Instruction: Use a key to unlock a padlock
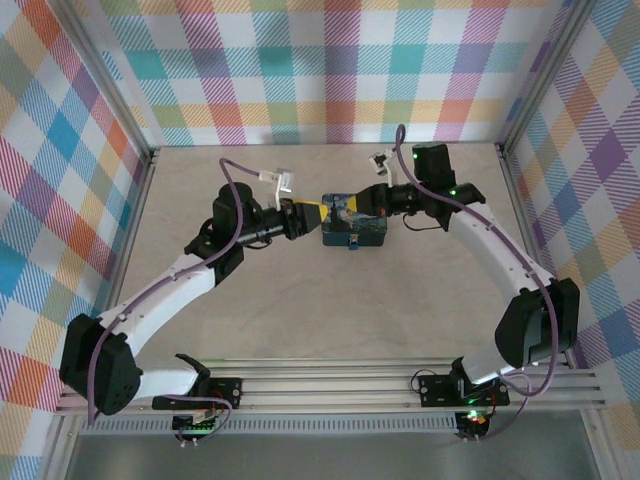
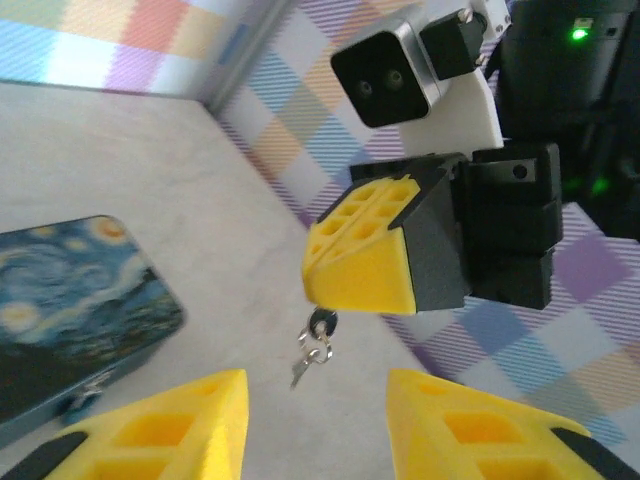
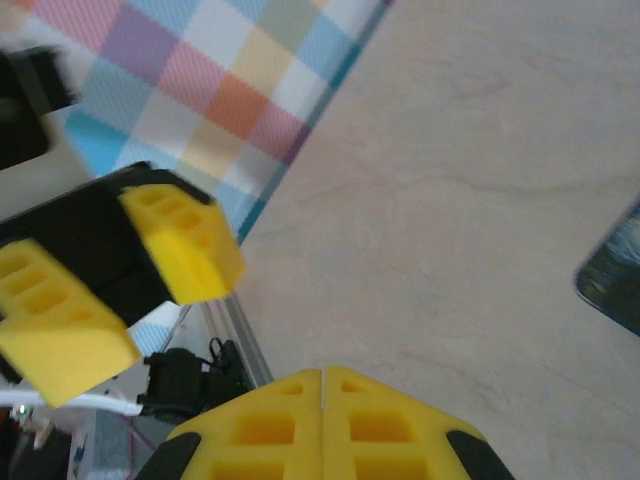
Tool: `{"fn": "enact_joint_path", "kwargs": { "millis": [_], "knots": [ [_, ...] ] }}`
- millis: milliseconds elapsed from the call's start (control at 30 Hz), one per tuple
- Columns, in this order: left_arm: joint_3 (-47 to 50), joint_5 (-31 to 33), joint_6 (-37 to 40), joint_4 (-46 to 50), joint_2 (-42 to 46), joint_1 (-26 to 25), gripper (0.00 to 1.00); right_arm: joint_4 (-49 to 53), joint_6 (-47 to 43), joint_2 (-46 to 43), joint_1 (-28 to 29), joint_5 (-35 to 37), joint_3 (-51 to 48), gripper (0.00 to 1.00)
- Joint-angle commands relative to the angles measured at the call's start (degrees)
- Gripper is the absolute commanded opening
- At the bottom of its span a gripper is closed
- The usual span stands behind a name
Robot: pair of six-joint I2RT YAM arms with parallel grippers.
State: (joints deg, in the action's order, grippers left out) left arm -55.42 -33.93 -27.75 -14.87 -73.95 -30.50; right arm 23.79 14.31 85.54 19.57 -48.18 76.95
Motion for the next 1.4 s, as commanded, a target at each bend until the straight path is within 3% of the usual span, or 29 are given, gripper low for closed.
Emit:
{"fn": "enact_joint_path", "kwargs": {
  "millis": [0, 267, 467, 767, 1033, 1233, 1367],
  "knots": [
    [-1.43, -9.34, -11.27, -12.48, -2.82, 0.26, 0.36, -5.43, -4.65, -2.74, 0.2, -7.13, 2.13, 0.0],
    [-0.04, -10.14, -19.28, -25.51, -6.92, 0.18, 0.31, -10.51, 2.19, -1.82, 0.16, -10.65, 2.35, 0.0],
    [-0.54, -11.45, -19.02, -25.02, -7.4, -0.07, 0.25, -10.68, 3.01, -2.04, 0.16, -10.27, 2.34, 0.0],
    [-1.32, -10.98, -17.25, -22.12, -7.63, -1.22, 0.24, -12.37, 4.47, -1.73, 0.2, -10.28, 2.36, 0.0],
    [-2.85, -10.52, -17.16, -21.49, -8.75, -1.75, 0.15, -12.34, 4.59, -2.39, 0.2, -10.04, 1.89, 0.0],
    [-2.96, -9.66, -17.11, -21.55, -8.56, -1.93, 0.23, -12.15, 4.59, -2.39, 0.16, -10.46, 1.54, 0.0],
    [-3.03, -9.58, -17.13, -21.5, -8.6, -1.86, 0.22, -12.17, 4.68, -2.44, 0.2, -10.53, 1.45, 0.0]
  ]
}}
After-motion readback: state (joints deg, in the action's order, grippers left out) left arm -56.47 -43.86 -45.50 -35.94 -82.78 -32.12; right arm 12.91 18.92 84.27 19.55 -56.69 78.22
